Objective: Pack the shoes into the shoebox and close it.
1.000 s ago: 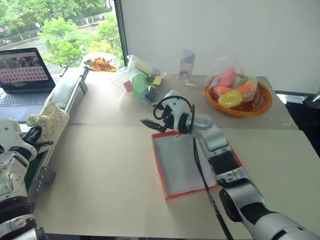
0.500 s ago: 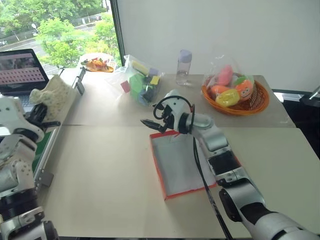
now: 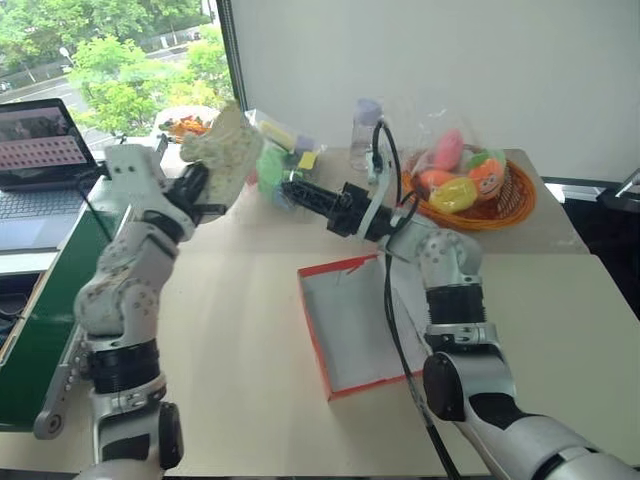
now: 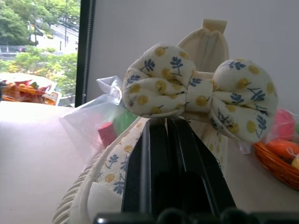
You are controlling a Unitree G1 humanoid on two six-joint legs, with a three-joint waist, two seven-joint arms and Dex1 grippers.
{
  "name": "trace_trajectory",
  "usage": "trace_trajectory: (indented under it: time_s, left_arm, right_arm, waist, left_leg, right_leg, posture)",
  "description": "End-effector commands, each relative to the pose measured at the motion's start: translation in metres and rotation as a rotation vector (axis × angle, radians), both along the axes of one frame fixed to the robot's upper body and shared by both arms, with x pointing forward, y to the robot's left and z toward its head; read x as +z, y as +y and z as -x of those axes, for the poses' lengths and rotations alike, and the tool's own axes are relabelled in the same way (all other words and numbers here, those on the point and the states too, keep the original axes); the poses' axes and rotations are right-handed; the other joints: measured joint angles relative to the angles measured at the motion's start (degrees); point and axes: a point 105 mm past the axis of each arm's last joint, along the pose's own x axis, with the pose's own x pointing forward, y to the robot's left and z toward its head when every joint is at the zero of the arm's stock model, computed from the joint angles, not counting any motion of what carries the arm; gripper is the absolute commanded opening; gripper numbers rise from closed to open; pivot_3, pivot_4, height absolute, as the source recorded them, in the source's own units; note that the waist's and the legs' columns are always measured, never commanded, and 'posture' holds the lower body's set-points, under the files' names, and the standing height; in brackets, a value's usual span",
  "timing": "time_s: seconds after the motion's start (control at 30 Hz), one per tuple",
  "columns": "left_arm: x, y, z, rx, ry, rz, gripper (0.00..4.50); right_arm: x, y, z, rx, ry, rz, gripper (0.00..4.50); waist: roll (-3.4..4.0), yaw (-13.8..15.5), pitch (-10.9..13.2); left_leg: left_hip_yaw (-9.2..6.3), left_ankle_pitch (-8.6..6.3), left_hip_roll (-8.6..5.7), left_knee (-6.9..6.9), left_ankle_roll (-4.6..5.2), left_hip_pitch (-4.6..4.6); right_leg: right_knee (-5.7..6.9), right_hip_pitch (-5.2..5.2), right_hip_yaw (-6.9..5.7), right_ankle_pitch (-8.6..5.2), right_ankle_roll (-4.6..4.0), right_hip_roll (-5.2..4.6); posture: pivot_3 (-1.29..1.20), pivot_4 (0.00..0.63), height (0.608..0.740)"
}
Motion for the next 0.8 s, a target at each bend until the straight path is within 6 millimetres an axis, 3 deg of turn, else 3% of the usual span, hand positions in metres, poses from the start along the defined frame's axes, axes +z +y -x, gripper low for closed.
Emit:
trace_trajectory:
  time_s: [0.03, 0.33, 0.73, 0.8]
  left_arm:
    - [0.025, -0.017, 0.004, -0.047, -0.086, 0.030, 0.02]
    - [0.022, -0.055, 0.006, -0.153, -0.066, 0.048, 0.02]
    - [0.010, -0.089, 0.013, -0.241, -0.019, 0.093, 0.02]
    - [0.011, -0.091, 0.014, -0.245, -0.018, 0.093, 0.00]
  right_arm:
    - [0.018, -0.005, 0.000, -0.010, -0.027, -0.064, 4.50]
    - [0.021, -0.013, -0.014, -0.090, -0.016, -0.106, 4.50]
    - [0.030, -0.007, -0.029, -0.128, -0.025, -0.148, 4.50]
    - [0.030, -0.006, -0.031, -0.134, -0.022, -0.157, 4.00]
  waist:
    - [0.00, -0.06, 0.00]
    - [-0.01, -0.15, 0.00]
    - [-0.01, -0.27, 0.01]
    - [-0.01, -0.24, 0.01]
  left_leg:
    - [0.01, 0.00, 0.00, 0.02, 0.00, -0.02]
    - [0.12, 0.00, -0.01, 0.04, 0.01, -0.03]
    - [0.14, 0.00, 0.00, 0.06, 0.01, -0.05]
    - [0.14, 0.00, 0.00, 0.06, 0.01, -0.05]
  right_leg:
    - [0.00, 0.00, 0.00, 0.00, 0.00, 0.00]
    - [-0.01, 0.02, -0.01, 0.00, 0.02, 0.01]
    - [-0.02, 0.02, 0.00, 0.00, 0.02, 0.03]
    - [-0.02, 0.02, 0.00, 0.00, 0.02, 0.03]
  posture:
    - [0.00, 0.150, 0.740]
    - [0.00, 0.150, 0.740]
    - [0.00, 0.150, 0.740]
    - [0.00, 0.150, 0.740]
